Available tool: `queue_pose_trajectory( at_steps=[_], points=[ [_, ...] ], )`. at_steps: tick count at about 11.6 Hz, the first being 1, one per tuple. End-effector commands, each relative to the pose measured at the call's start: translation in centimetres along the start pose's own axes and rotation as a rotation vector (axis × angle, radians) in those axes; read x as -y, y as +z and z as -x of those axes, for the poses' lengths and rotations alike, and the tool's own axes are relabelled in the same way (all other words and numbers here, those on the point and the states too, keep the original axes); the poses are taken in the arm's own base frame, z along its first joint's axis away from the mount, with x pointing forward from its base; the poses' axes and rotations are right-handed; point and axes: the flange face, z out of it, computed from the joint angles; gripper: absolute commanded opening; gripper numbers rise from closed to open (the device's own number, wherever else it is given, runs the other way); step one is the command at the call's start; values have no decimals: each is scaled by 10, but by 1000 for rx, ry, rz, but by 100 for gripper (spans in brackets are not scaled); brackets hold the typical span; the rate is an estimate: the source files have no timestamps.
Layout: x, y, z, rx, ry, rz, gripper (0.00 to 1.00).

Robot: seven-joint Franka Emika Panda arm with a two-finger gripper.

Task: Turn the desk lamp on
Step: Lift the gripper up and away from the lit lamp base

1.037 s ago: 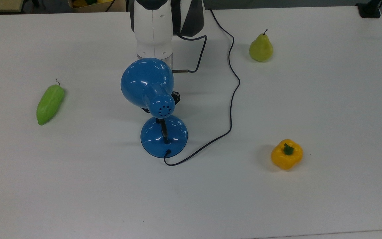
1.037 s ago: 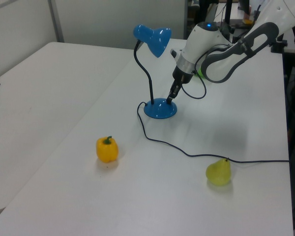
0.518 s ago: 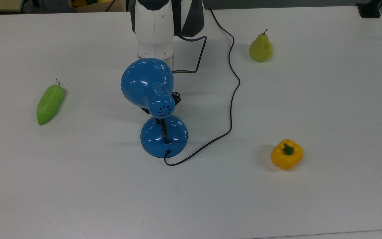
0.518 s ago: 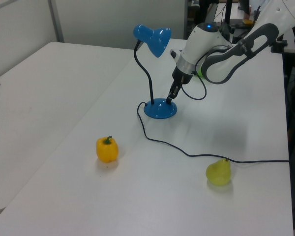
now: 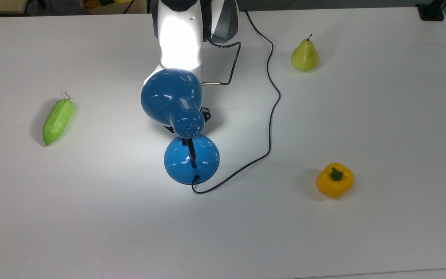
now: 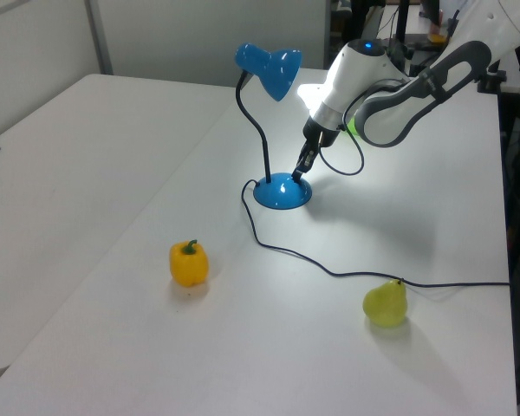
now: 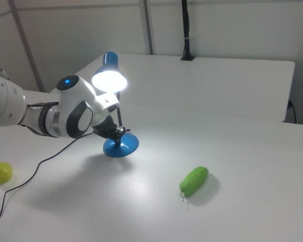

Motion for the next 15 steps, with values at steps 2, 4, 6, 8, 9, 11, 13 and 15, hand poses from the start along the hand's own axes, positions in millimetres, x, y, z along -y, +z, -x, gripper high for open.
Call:
queue_pose_trajectory(
  at_steps=[2,4,6,8,9,11,13,15],
  points=[
    [-8,-39,-6,8,26,13,0],
    [-8,-46,-1,71,21,12,0],
    [-11,-66,3,149,21,12,0],
    [-10,-87,10,249,16,9,0],
    [-7,-102,15,315,9,5,0],
    [-7,-133,23,395,-8,-5,0],
    [-8,-169,28,432,9,-12,29],
    [-6,-200,27,461,32,-25,78]
  ],
)
